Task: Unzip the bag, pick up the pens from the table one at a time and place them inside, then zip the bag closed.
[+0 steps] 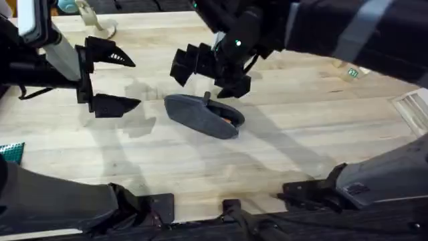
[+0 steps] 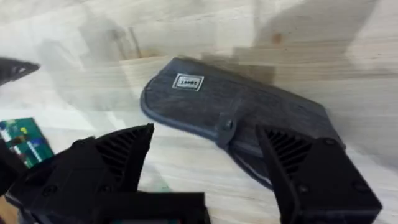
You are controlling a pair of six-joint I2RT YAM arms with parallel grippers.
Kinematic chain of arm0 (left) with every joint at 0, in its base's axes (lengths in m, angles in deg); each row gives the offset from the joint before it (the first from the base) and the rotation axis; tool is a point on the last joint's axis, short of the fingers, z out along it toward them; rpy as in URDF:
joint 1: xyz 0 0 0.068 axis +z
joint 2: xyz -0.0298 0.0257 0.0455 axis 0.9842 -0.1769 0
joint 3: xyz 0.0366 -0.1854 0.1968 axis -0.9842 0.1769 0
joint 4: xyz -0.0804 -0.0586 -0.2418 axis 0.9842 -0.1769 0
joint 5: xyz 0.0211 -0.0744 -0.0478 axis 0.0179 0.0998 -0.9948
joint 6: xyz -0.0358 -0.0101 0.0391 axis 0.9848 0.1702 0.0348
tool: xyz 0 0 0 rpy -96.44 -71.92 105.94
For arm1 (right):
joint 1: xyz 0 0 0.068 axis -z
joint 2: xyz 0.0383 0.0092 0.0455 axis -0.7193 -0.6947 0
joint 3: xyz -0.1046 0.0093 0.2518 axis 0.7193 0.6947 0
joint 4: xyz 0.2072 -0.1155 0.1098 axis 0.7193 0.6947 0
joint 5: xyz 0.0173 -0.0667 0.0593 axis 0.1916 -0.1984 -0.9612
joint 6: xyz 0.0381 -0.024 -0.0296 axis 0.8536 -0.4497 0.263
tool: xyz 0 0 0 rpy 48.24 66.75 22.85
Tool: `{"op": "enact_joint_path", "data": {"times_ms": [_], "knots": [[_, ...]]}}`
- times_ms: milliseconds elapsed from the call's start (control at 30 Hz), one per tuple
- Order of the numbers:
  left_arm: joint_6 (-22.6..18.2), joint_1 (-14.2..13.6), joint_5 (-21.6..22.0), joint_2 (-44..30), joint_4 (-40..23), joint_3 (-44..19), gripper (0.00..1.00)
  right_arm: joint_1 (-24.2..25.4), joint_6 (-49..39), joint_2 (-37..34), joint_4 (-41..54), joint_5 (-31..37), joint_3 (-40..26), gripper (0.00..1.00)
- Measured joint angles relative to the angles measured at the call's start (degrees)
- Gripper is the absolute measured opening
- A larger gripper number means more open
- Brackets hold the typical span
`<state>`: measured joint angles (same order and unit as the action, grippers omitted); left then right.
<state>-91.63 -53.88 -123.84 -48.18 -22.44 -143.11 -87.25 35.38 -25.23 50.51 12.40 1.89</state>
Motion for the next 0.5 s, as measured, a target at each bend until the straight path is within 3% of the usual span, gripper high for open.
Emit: {"op": "enact_joint_path", "data": {"times_ms": [67,100,300,500], "knots": [[-0.1,0.0,0.0,0.0,0.0,0.0,0.994,0.0,0.4,-1.1,-0.1,0.0,0.0,0.995],[-0.1,0.0,0.0,0.0,0.0,0.0,0.994,0.0,0.7,-2.6,-0.2,0.0,0.0,0.937],[-0.2,0.0,0.0,0.0,0.0,0.0,0.994,-0.5,0.9,-2.9,-0.2,0.0,0.0,0.838],[-0.2,0.0,0.0,0.0,0.0,0.0,0.994,-1.7,0.9,-2.9,-0.2,0.0,0.0,0.799]]}}
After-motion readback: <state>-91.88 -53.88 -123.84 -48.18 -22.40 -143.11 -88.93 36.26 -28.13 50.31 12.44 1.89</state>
